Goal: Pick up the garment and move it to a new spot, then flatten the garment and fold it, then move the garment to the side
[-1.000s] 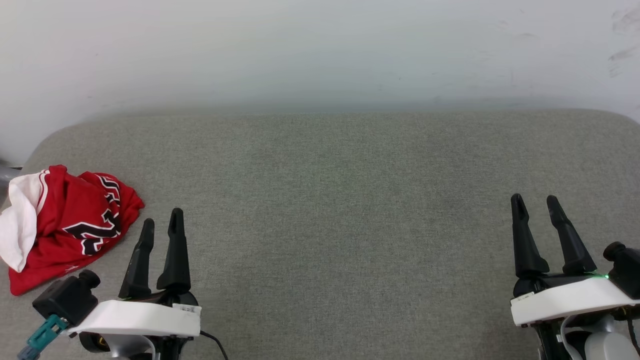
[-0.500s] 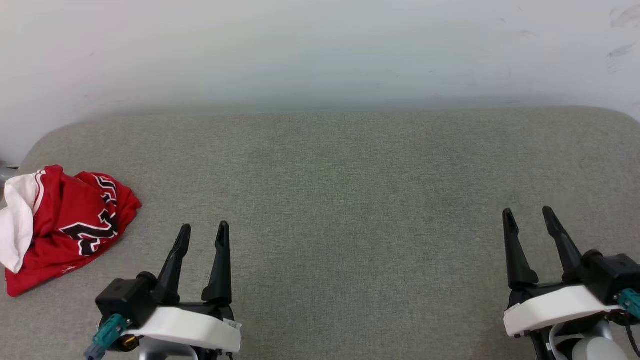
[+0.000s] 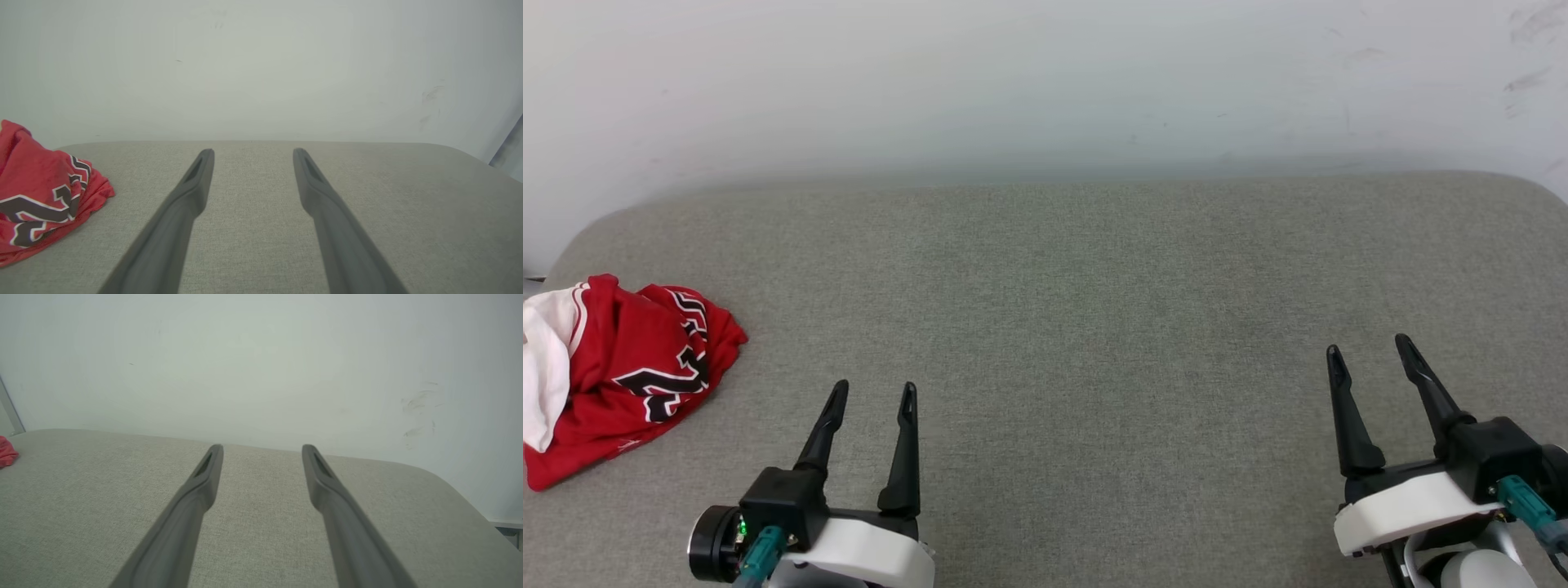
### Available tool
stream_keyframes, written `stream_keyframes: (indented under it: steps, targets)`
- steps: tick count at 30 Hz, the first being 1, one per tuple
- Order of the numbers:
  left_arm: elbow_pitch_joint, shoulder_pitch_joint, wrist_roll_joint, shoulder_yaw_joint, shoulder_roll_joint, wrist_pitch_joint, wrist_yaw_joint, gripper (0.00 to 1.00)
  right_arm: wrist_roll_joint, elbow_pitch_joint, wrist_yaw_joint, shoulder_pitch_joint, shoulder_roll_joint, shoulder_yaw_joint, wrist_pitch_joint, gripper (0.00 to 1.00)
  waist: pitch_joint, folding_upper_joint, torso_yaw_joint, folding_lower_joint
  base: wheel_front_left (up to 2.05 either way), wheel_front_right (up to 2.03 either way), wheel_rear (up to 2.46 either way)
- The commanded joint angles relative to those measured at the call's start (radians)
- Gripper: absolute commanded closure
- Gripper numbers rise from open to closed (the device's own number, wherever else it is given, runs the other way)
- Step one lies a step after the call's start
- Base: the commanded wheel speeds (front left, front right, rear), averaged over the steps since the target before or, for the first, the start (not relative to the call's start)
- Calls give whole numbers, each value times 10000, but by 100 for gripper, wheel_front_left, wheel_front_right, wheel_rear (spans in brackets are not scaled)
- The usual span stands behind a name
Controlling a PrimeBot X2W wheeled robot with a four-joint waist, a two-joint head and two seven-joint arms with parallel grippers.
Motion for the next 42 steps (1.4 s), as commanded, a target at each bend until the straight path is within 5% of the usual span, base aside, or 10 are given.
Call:
stream_keyframes:
  steps: [1,7,14,23,42]
  targets:
    - [-81,-69,200,-113,106,-89,112,0,-253,-120,-2,-41,-2,61,-104,0,-7,0,-6,0,0,0,0]
    - [-159,89,-90,-33,-85,-210,244,0,174,-74,-4,87,-1,239,-224,0,-40,0,-25,0,0,0,0]
    - [-125,366,-202,735,-502,-356,-408,0,1674,338,-4,160,3,140,-354,0,-75,0,-47,0,0,0,0]
    - [156,602,334,1456,-811,-525,-1380,0,1961,497,-4,308,4,171,-540,0,-108,0,-128,0,0,0,0]
    - [266,478,1055,1240,-836,-711,-1418,0,1645,592,-5,228,5,177,-699,0,-10,0,-169,0,0,0,0]
